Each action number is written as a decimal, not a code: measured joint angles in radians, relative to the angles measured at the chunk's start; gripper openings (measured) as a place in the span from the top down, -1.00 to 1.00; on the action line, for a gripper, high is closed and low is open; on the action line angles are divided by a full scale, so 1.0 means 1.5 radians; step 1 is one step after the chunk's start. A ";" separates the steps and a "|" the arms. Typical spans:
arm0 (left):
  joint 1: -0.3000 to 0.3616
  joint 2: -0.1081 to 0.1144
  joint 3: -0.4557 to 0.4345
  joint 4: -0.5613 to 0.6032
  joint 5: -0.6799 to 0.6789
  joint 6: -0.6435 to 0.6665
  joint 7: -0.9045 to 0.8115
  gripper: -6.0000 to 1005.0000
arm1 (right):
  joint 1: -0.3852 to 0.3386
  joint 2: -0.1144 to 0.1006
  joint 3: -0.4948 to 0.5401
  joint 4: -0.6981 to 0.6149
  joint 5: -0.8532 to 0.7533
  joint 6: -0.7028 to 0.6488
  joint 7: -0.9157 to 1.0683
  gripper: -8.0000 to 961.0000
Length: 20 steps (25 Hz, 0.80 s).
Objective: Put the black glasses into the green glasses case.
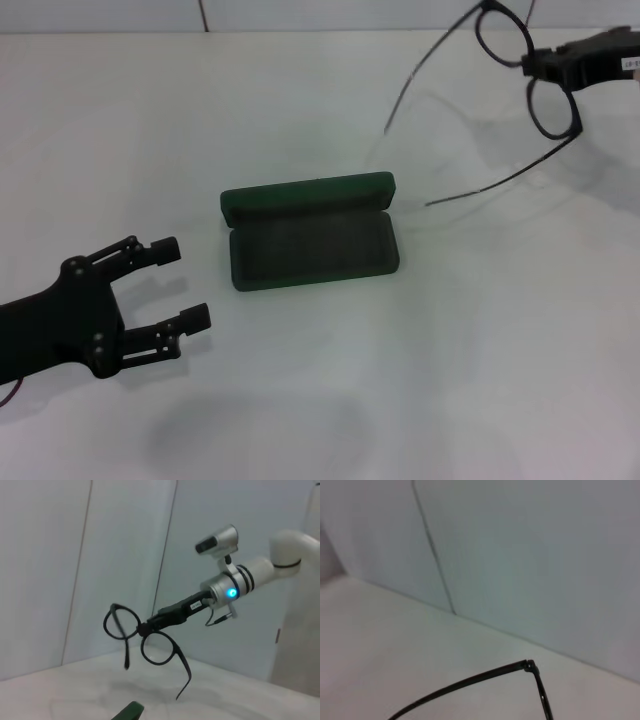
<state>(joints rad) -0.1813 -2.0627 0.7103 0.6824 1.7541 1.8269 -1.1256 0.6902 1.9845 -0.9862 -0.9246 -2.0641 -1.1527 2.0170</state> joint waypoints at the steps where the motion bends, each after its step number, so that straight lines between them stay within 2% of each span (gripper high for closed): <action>1: -0.001 0.001 0.000 0.000 -0.001 0.003 0.000 -0.59 | -0.008 -0.001 0.006 0.006 0.037 -0.010 -0.042 0.85; 4: -0.004 0.001 0.000 0.000 -0.007 0.004 0.000 -0.59 | -0.028 -0.004 0.018 0.033 0.134 -0.041 -0.152 0.85; 7: -0.008 0.001 0.000 -0.002 -0.017 0.004 -0.001 -0.59 | -0.038 -0.006 0.043 0.094 0.235 -0.091 -0.282 0.85; 11: -0.018 0.002 0.000 -0.012 -0.031 0.004 -0.001 -0.58 | -0.042 -0.005 0.082 0.180 0.320 -0.143 -0.437 0.85; 14: -0.030 0.004 0.000 -0.017 -0.032 0.004 -0.001 -0.58 | -0.047 0.003 0.093 0.217 0.356 -0.159 -0.514 0.85; 16: -0.038 0.004 0.000 -0.017 -0.032 0.004 -0.001 -0.57 | -0.053 0.015 0.096 0.229 0.368 -0.161 -0.553 0.85; 20: -0.052 0.004 0.000 -0.018 -0.044 0.011 -0.003 -0.57 | -0.053 0.022 0.094 0.284 0.400 -0.210 -0.701 0.85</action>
<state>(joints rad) -0.2596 -2.0560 0.7109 0.6550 1.6875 1.8440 -1.1300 0.6110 2.0172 -0.8454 -0.4986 -1.4635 -1.4681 0.9659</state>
